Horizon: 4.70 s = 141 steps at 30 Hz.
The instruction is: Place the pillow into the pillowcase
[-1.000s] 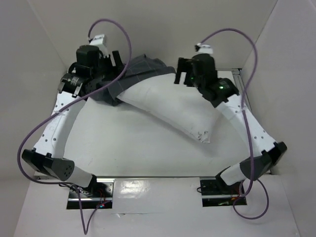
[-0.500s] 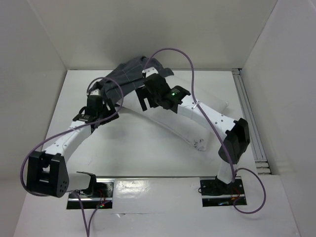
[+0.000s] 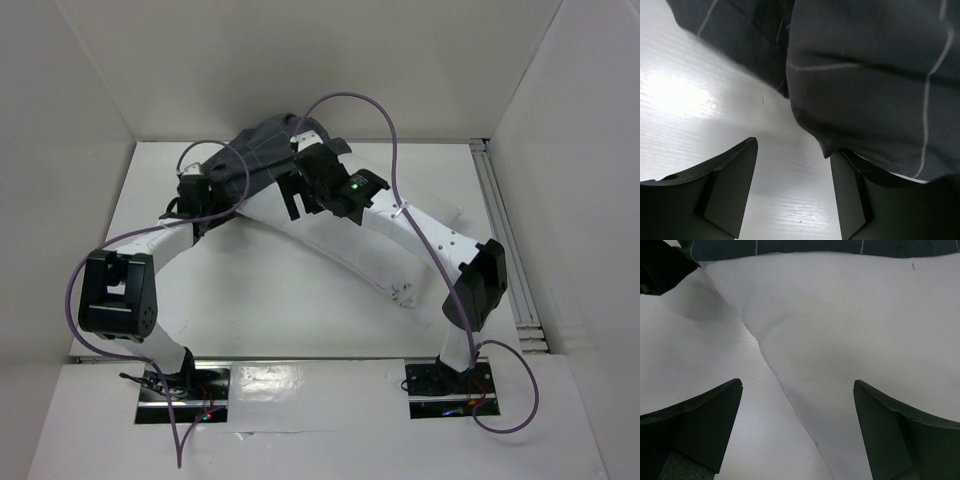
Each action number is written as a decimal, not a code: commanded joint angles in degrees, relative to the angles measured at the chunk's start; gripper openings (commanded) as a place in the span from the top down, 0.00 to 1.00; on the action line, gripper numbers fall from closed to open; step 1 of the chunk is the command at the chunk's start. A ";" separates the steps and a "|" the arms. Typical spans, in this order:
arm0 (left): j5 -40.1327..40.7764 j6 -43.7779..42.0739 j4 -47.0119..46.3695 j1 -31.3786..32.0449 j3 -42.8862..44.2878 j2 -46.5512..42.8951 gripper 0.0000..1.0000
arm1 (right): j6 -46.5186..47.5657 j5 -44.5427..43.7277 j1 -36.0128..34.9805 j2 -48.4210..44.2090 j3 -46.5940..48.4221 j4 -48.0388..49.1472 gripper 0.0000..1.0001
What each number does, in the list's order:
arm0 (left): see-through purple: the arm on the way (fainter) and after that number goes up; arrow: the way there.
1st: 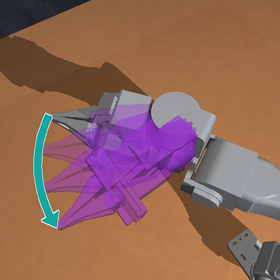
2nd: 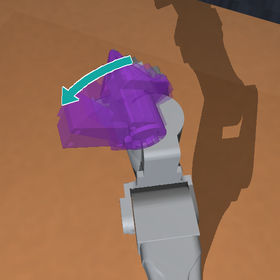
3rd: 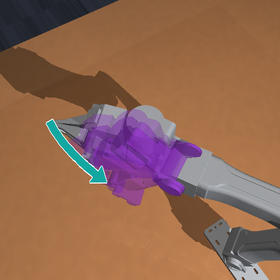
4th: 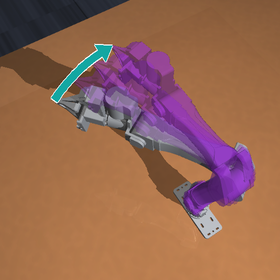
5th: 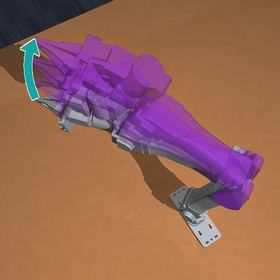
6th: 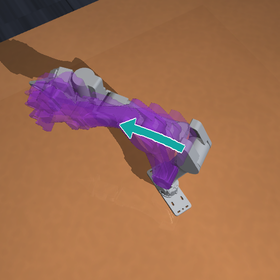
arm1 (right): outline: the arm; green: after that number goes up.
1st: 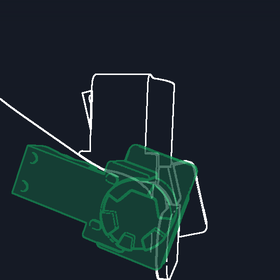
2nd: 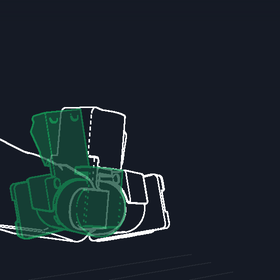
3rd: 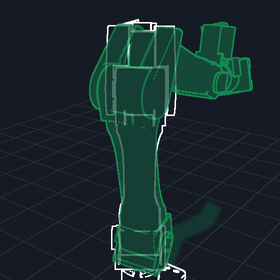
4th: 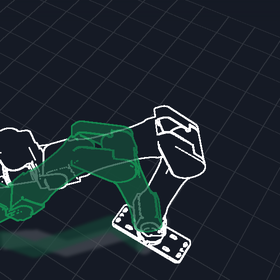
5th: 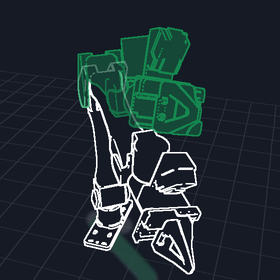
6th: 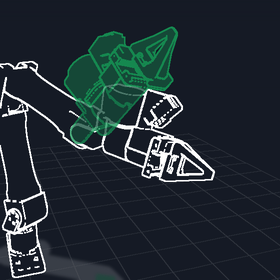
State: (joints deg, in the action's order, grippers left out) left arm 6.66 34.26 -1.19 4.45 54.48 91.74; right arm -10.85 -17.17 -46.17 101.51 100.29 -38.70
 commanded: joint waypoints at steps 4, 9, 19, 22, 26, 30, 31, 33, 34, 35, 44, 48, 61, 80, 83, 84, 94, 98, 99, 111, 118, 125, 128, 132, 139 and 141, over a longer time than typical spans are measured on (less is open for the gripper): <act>-4.10 -2.62 -4.70 -1.20 5.89 3.61 0.29 | 0.22 -2.26 0.38 -1.58 1.49 -3.23 0.00; -5.95 -3.41 -4.17 -1.20 8.71 6.52 0.44 | 0.22 -2.78 1.00 -3.34 0.34 -4.37 0.00; -9.73 -1.75 -2.33 -2.78 6.78 2.13 1.00 | 3.56 -3.48 -1.46 3.68 1.84 -9.91 0.00; -12.45 -2.26 -2.32 -2.78 5.90 -1.03 1.00 | -1.07 -11.26 -1.46 7.11 -0.80 -5.08 0.00; -15.79 -3.50 0.74 -2.78 7.57 -1.83 1.00 | -3.74 -8.26 3.27 9.48 -4.93 8.09 0.08; -22.89 -4.91 3.39 -1.47 12.30 -1.83 1.00 | -5.49 -6.12 7.66 15.90 6.03 5.84 1.00; -24.66 -4.21 3.39 -0.68 13.19 -1.83 1.00 | -5.50 -6.12 8.46 17.21 11.10 5.83 1.00; -30.52 -2.11 3.39 1.43 15.29 -0.79 1.00 | -5.50 -6.64 10.22 18.36 17.80 4.25 1.00; -32.04 -1.40 3.91 4.40 19.05 -0.08 1.00 | -5.50 -6.65 12.14 20.28 22.01 1.81 1.00; -33.27 -0.69 4.44 5.91 21.43 0.62 1.00 | -5.50 -7.35 13.03 21.43 31.36 0.48 1.00; -46.90 5.91 5.59 8.82 39.65 3.79 1.00 | -5.93 -6.91 9.11 18.81 26.77 0.64 1.00; -46.91 6.52 5.67 8.82 32.20 0.21 1.00 | -13.13 -3.15 3.55 16.80 8.51 6.75 1.00; -47.69 6.16 11.65 3.03 43.11 4.83 1.00 | -13.42 -3.13 9.06 9.84 16.28 12.42 1.00; -48.84 8.63 9.80 7.42 1.19 -21.25 1.00 | -24.74 -0.24 -4.28 -6.59 -25.49 29.20 1.00; -42.99 2.69 18.48 7.42 3.25 -22.57 0.94 | -24.66 0.29 -4.28 -6.59 -23.83 27.20 1.00; -40.87 0.65 21.46 7.94 6.75 -22.57 0.81 | -23.87 0.29 -4.28 -7.20 -22.61 25.97 1.00; -14.41 -7.54 44.08 9.26 23.22 -21.87 0.46 | -19.82 -1.27 -3.75 -15.46 -15.65 11.90 0.06; -5.97 -6.84 44.08 12.60 22.60 -21.36 0.24 | -21.13 -9.45 1.42 -21.52 -15.65 4.88 0.00; -3.43 -6.84 44.08 14.60 22.60 -20.56 0.17 | -21.75 -9.46 6.57 -23.54 -16.70 2.51 0.00; 18.38 -3.24 45.22 29.13 23.66 -10.98 0.16 | -19.38 31.46 44.50 -31.99 -40.51 6.70 0.00; 23.92 -3.24 45.22 29.65 23.13 -5.80 0.30 | -19.38 37.55 42.49 -28.31 -45.71 11.44 0.00; 25.60 -2.53 46.80 29.13 27.52 -4.21 0.70 | -19.38 40.64 40.29 -26.02 -48.44 14.35 0.00; 23.67 -3.15 48.03 29.13 30.76 -6.04 0.82 | -19.38 41.16 38.97 -24.79 -47.91 15.58 0.00; 17.27 -5.08 48.04 29.13 34.63 -7.36 0.92 | -19.91 42.31 35.19 -23.29 -47.39 17.86 0.06; 1.80 -6.22 46.46 29.13 37.54 -5.18 1.00 | -24.12 42.91 31.41 -22.68 -47.38 23.57 0.89; -6.71 -6.22 42.01 29.13 38.24 -3.60 1.00 | -27.63 45.28 31.41 -22.06 -46.86 29.27 1.00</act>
State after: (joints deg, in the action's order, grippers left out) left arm 15.29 28.34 48.42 32.84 90.02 86.87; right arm -33.87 22.20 -12.95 78.37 52.45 -19.42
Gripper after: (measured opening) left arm 0.064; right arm 0.051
